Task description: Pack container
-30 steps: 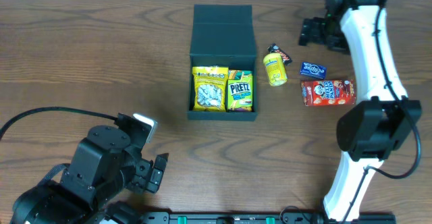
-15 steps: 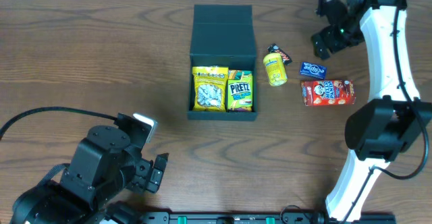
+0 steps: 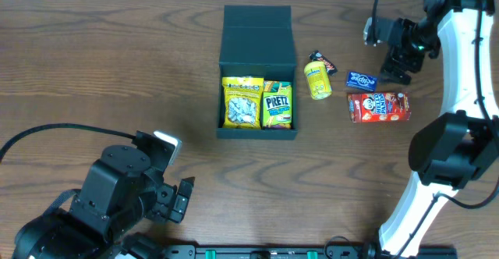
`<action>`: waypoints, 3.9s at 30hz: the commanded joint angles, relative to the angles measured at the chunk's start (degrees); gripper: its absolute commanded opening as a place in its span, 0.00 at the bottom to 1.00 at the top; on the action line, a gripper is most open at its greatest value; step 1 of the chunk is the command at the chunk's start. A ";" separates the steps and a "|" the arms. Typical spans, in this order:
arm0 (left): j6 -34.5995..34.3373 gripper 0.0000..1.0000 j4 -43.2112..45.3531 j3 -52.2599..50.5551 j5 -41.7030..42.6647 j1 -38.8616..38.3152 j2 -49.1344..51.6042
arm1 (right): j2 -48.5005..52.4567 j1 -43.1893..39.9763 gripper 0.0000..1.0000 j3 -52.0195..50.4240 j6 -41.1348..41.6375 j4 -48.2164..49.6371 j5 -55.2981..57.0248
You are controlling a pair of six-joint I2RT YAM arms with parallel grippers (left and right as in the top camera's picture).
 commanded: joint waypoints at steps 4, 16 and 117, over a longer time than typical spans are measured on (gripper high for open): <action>-0.42 0.95 -0.09 0.24 0.17 0.09 -0.02 | 1.29 -1.57 0.99 -3.91 -14.97 -0.74 1.64; -0.42 0.95 -0.09 0.24 0.17 0.09 -0.02 | 1.88 -3.50 0.99 -22.49 -18.53 11.76 6.67; -0.44 0.95 -0.24 0.24 0.17 0.09 -0.02 | -21.90 11.23 0.64 -31.02 18.08 26.23 -1.01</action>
